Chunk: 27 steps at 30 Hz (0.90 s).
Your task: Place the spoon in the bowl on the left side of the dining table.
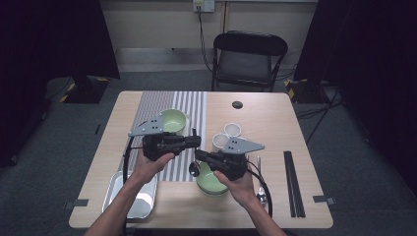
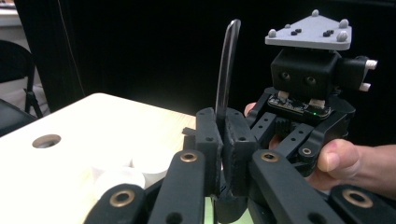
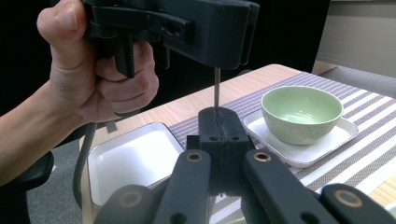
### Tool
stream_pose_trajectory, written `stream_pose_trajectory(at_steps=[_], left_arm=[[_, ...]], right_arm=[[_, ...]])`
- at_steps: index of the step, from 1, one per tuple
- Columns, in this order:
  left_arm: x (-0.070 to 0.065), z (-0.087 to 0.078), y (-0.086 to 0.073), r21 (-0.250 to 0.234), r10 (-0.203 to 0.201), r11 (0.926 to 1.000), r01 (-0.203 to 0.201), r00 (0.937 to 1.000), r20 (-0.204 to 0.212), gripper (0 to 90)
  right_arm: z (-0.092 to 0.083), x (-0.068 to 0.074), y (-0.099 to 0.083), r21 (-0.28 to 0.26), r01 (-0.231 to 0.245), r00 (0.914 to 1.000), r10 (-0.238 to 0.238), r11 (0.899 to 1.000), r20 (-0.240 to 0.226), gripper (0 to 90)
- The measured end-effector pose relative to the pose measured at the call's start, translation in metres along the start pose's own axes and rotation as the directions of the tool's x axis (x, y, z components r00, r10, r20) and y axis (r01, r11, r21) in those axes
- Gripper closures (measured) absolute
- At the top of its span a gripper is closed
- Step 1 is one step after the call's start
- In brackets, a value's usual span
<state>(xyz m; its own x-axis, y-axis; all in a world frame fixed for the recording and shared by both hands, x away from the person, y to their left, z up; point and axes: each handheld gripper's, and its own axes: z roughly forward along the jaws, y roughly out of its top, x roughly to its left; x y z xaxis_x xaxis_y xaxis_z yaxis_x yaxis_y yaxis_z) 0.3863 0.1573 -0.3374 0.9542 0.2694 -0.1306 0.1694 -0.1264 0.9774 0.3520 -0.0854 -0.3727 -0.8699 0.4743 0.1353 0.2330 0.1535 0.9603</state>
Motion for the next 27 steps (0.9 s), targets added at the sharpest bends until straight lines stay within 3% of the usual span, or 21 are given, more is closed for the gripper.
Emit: stream_pose_trajectory(at_steps=[14, 22, 27], left_arm=[[-0.001, -0.001, 0.001, -0.001, 0.009, 1.0000, -0.009, 0.9999, -0.007, 89.9], [-0.007, -0.002, 0.004, -0.005, 0.028, 0.9996, -0.028, 0.9993, -0.023, 89.9], [-0.005, -0.006, 0.005, -0.013, 0.033, 0.9994, -0.033, 0.9990, -0.032, 89.9]], right_arm=[[0.003, -0.001, 0.000, -0.004, -0.001, 1.0000, 0.001, 1.000, -0.009, 85.8], [0.016, -0.001, -0.007, 0.054, 0.000, 1.0000, 0.000, 0.999, 0.002, 77.0], [0.016, -0.003, -0.008, 0.054, -0.008, 0.9996, 0.007, 0.999, 0.027, 75.9]])
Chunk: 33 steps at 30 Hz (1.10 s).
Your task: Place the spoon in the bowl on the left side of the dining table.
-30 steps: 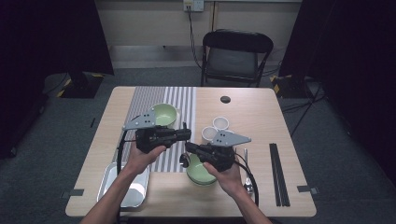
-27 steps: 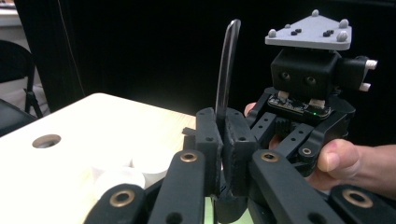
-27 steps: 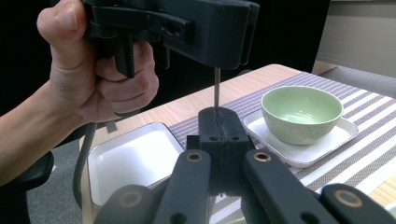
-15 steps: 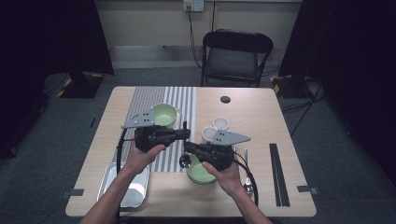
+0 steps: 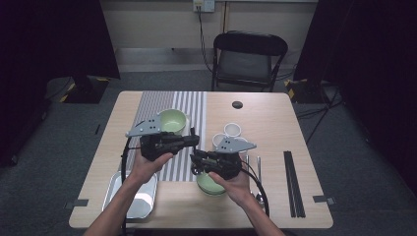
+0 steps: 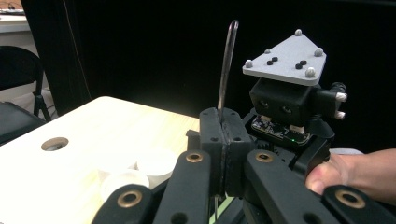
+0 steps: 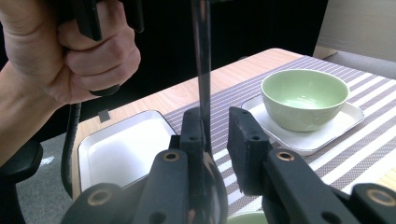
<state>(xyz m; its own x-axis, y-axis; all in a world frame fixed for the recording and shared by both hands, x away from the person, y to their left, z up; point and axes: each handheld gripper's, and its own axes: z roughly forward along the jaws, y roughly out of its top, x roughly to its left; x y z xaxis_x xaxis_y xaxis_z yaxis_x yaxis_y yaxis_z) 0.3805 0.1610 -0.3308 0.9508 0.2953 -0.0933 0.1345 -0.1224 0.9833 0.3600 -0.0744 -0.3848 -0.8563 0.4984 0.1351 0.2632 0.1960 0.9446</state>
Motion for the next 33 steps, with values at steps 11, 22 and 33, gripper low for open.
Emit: stream_pose_trajectory(at_steps=[11, 22, 33], left_arm=[[0.000, -0.002, -0.002, 0.002, -0.001, 1.0000, 0.001, 0.9997, -0.023, 89.9], [0.004, -0.004, -0.004, 0.006, -0.013, 0.9999, 0.013, 0.9996, -0.024, 89.9], [0.008, -0.007, -0.006, 0.014, -0.019, 0.9997, 0.020, 0.9992, -0.035, 89.9]], right_arm=[[-0.001, -0.004, 0.001, 0.001, -0.013, 0.9994, 0.013, 1.000, 0.033, 68.8], [-0.003, -0.010, 0.001, 0.000, -0.019, 0.9970, 0.019, 1.000, 0.075, 59.5], [-0.005, -0.018, 0.001, -0.002, -0.038, 0.9949, 0.038, 0.999, 0.094, 47.0]])
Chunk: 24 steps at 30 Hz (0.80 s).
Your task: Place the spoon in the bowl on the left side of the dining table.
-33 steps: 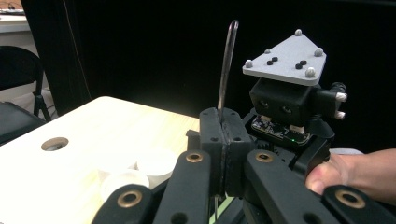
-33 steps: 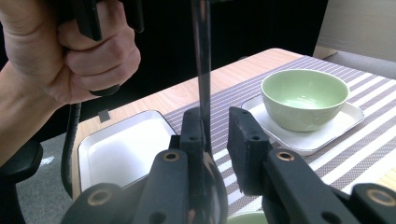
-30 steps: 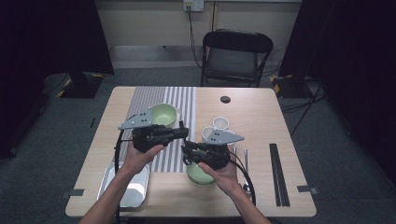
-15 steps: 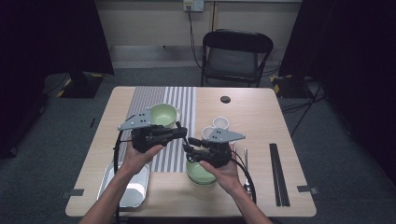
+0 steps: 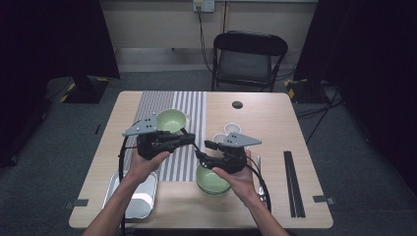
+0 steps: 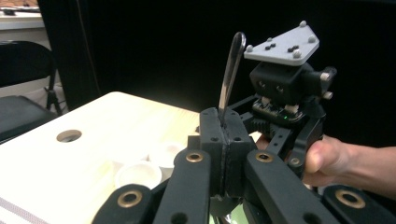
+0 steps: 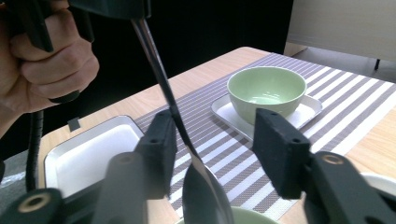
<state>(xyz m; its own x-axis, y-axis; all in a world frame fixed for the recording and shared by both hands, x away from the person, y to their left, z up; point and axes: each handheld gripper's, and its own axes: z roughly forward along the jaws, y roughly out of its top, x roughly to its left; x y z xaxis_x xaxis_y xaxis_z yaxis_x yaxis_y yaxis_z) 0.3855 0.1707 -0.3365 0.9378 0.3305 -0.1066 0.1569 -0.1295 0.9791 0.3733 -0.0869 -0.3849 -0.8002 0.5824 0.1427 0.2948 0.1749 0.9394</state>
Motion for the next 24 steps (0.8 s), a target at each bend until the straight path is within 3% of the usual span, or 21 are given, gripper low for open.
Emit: stream_pose_trajectory(at_steps=[6, 24], left_arm=[[-0.001, -0.002, 0.000, 0.012, 0.011, 0.9999, -0.011, 0.9999, -0.009, 89.9], [0.008, -0.003, -0.006, 0.011, -0.022, 0.9997, 0.023, 0.9997, -0.011, 89.8]], right_arm=[[-0.002, -0.003, 0.000, -0.009, -0.010, 0.9997, 0.010, 1.000, 0.021, 42.8], [-0.007, -0.014, -0.001, -0.007, -0.032, 0.9986, 0.032, 0.999, 0.043, 40.9]])
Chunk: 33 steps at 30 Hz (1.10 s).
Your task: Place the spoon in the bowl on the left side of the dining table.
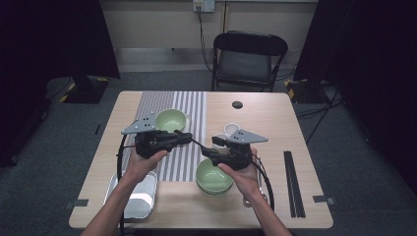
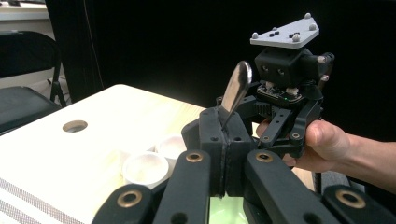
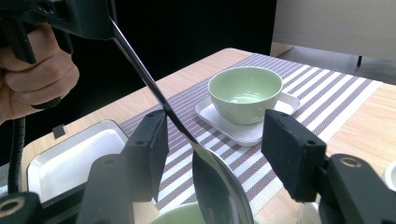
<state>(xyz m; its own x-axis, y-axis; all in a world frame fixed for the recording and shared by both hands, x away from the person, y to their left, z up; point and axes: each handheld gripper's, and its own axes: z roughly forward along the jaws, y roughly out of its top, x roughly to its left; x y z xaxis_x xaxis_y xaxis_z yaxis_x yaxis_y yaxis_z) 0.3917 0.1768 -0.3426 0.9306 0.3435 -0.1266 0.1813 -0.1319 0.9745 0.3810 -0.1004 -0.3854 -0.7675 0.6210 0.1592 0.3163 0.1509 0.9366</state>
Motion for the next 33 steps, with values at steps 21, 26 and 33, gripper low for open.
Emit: stream_pose_trajectory(at_steps=[21, 26, 33], left_arm=[[0.010, -0.010, -0.001, 0.000, -0.038, 0.9993, 0.038, 0.9970, -0.068, 89.9], [0.012, -0.013, 0.000, -0.001, -0.037, 0.9993, 0.037, 0.9975, -0.060, 89.8], [0.021, -0.022, 0.003, 0.016, -0.045, 0.9988, 0.047, 0.9928, -0.111, 89.9]], right_arm=[[-0.003, -0.003, -0.003, 0.015, 0.006, 0.9993, -0.007, 1.000, 0.038, 34.5], [-0.009, -0.006, -0.007, 0.033, 0.006, 0.9985, -0.008, 0.999, 0.055, 33.4], [-0.025, -0.018, -0.019, 0.042, -0.007, 0.9947, 0.002, 0.999, 0.102, 31.9]])
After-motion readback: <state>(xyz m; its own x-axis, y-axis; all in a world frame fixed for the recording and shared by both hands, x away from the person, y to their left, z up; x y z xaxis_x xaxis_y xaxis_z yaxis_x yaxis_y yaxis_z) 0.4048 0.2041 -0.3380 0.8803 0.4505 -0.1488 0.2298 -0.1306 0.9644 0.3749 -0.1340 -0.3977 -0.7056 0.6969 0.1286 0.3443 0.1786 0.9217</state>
